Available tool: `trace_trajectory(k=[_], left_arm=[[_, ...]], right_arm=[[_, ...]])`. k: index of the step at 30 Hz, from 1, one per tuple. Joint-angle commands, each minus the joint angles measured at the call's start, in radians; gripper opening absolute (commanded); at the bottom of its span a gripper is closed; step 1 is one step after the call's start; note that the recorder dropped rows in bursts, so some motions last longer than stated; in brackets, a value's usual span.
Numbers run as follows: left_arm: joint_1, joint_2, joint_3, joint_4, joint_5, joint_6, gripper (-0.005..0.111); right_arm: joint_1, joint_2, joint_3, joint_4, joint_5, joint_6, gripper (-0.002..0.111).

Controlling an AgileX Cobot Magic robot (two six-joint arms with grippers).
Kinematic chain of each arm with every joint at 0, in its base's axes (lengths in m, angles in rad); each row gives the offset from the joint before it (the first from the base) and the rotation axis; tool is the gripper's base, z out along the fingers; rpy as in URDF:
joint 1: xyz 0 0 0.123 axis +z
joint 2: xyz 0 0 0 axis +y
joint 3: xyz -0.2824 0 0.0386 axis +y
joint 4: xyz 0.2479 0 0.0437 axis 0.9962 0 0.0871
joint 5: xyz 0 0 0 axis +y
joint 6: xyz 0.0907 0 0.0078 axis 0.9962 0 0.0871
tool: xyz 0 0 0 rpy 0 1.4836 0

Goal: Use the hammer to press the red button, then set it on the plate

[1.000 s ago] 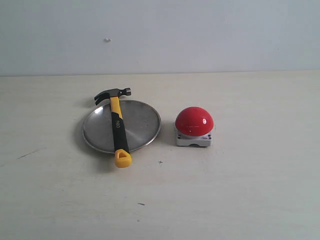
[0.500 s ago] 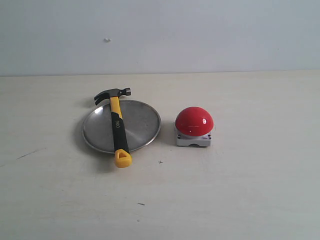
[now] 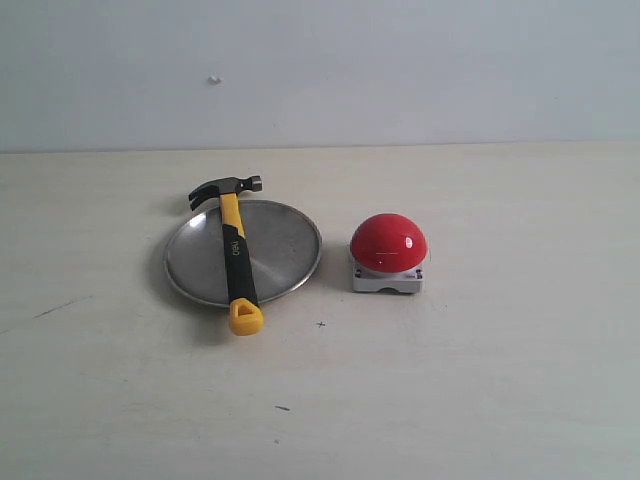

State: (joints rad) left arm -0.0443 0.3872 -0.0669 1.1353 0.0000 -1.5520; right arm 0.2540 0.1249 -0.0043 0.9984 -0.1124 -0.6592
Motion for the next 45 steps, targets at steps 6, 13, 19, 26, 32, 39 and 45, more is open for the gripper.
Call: trace_trajectory(k=[6, 13, 19, 26, 32, 39, 45], left_arm=[[-0.004, -0.004, 0.006, -0.004, 0.01, 0.005, 0.0], [-0.004, -0.004, 0.006, -0.004, 0.01, 0.005, 0.0], [-0.004, -0.004, 0.006, -0.004, 0.01, 0.005, 0.0], [-0.004, -0.004, 0.006, -0.004, 0.01, 0.007, 0.0], [-0.004, -0.004, 0.006, -0.004, 0.01, 0.007, 0.0], [-0.004, -0.004, 0.006, -0.004, 0.01, 0.007, 0.0], [-0.004, -0.004, 0.006, -0.004, 0.01, 0.007, 0.0]], right_arm=[[0.002, -0.004, 0.004, -0.007, -0.009, -0.001, 0.0], [0.002, -0.004, 0.004, -0.007, -0.022, -0.024, 0.0], [-0.129, -0.052, 0.004, -0.009, -0.039, -0.028, 0.0], [-0.291, -0.08, 0.004, -0.014, -0.02, -0.121, 0.0], [-0.297, -0.08, 0.004, -0.01, -0.026, -0.177, 0.0], [-0.297, -0.08, 0.004, -0.006, -0.035, -0.113, 0.0], [-0.297, -0.08, 0.004, -0.145, -0.015, -0.027, 0.0]])
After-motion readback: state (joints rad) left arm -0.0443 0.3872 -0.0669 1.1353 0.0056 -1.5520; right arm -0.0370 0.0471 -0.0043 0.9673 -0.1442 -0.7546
